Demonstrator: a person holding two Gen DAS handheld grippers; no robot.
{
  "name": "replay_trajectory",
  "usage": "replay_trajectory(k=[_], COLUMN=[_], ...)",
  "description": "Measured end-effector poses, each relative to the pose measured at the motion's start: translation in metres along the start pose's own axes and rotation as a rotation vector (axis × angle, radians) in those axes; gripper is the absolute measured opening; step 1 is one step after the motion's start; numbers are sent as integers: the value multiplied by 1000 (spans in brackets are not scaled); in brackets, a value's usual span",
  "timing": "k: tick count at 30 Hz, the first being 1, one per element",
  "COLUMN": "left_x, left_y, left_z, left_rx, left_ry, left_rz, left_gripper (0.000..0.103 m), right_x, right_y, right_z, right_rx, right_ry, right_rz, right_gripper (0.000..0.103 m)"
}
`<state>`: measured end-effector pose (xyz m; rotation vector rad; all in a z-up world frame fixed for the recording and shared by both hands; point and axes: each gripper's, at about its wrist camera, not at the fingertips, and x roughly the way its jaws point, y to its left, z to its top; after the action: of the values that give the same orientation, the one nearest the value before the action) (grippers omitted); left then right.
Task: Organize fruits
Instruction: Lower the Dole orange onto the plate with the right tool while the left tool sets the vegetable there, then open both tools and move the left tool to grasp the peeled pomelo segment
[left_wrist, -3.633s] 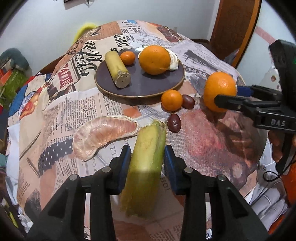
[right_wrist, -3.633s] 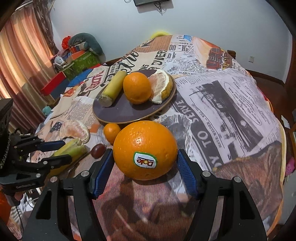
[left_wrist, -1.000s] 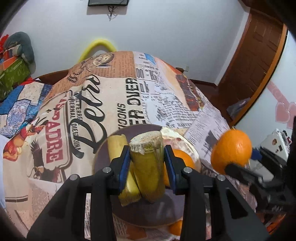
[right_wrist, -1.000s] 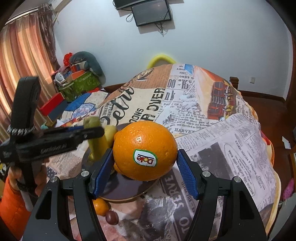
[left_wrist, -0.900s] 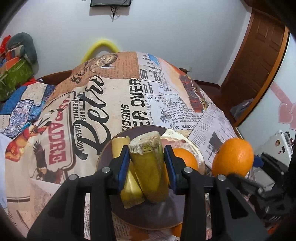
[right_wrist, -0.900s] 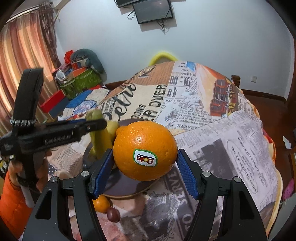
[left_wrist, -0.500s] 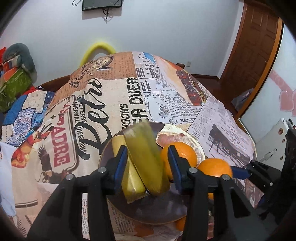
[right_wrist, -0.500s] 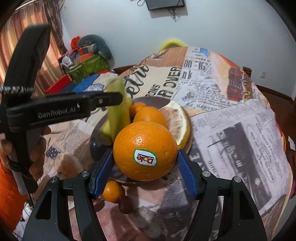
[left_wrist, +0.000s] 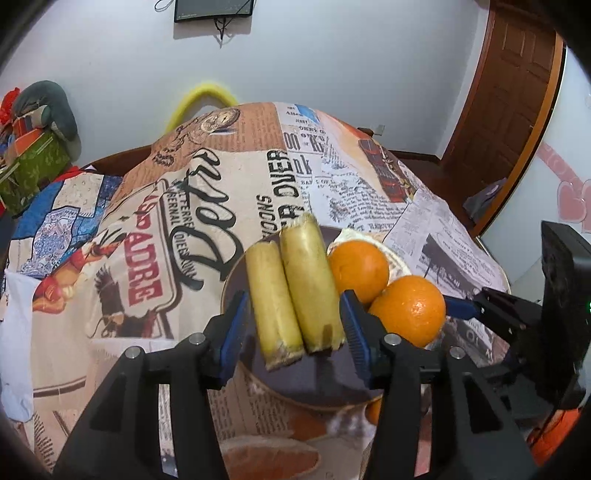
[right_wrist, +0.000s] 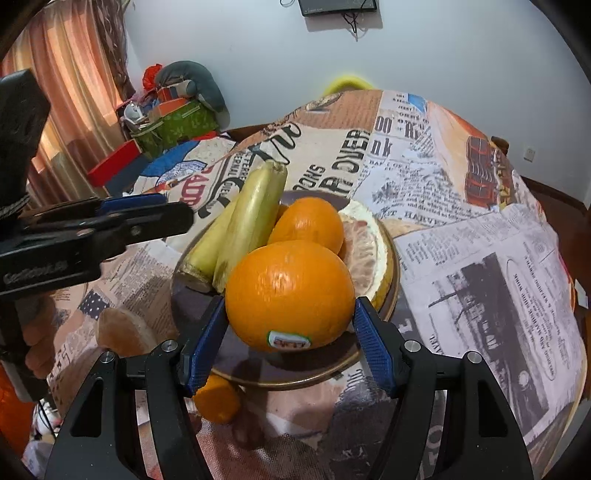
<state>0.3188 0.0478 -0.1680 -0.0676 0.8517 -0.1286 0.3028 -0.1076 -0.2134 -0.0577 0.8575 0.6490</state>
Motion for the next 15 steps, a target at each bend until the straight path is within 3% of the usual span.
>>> replay_trajectory(k=[12,15], left_x=[-13,-21], left_y=[10,13], left_z=[-20,-24], left_rx=[-6,-5], left_ry=[24,20], left_rz=[25,32], left_gripper=[52,57], right_x=[6,2], right_y=[1,1], right_z=[-5,-6], right_rx=[15,34], right_ry=[71,84], right_rz=[-8,-1], right_gripper=[67,67])
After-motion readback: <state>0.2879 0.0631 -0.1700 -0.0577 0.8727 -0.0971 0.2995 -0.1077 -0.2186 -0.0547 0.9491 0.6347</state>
